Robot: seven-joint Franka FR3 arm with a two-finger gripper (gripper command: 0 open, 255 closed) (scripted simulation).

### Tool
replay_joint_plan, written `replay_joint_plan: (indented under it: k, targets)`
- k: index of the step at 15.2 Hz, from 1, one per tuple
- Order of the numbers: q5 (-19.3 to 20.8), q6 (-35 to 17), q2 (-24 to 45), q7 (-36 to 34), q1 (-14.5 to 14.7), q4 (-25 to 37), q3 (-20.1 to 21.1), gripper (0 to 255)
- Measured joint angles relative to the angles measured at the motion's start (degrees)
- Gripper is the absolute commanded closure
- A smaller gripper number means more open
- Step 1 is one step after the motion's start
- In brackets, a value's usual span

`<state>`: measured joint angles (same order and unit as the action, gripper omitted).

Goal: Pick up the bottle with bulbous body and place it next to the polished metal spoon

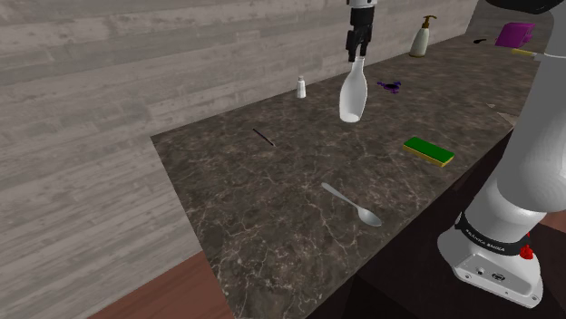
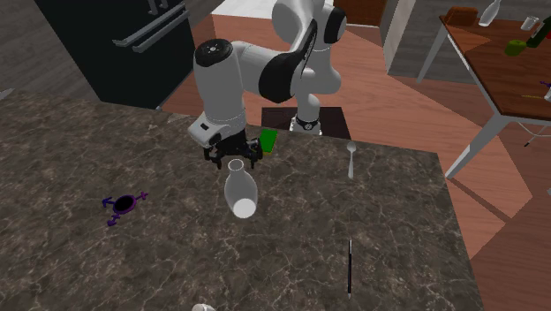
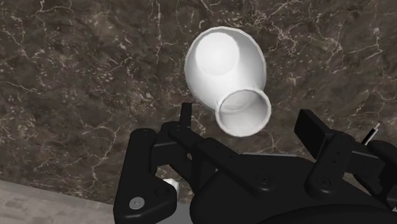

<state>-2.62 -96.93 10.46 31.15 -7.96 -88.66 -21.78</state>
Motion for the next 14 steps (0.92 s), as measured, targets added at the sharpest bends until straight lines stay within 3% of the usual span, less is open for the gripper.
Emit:
replay_joint_plan:
  k: [6,12,13,14]
  targets:
    - [-0.08,-4.27,0.10,0.20,0.04,-4.22,0.04,0]
    - [-0.07,-4.90,0.06,0.19,0.05,-4.85,0.05,0]
    - [-0.07,-4.90,0.06,0.19,0.05,-4.85,0.05,255]
    - [-0.07,-4.90,0.06,0.19,0.05,-4.85,0.05,255]
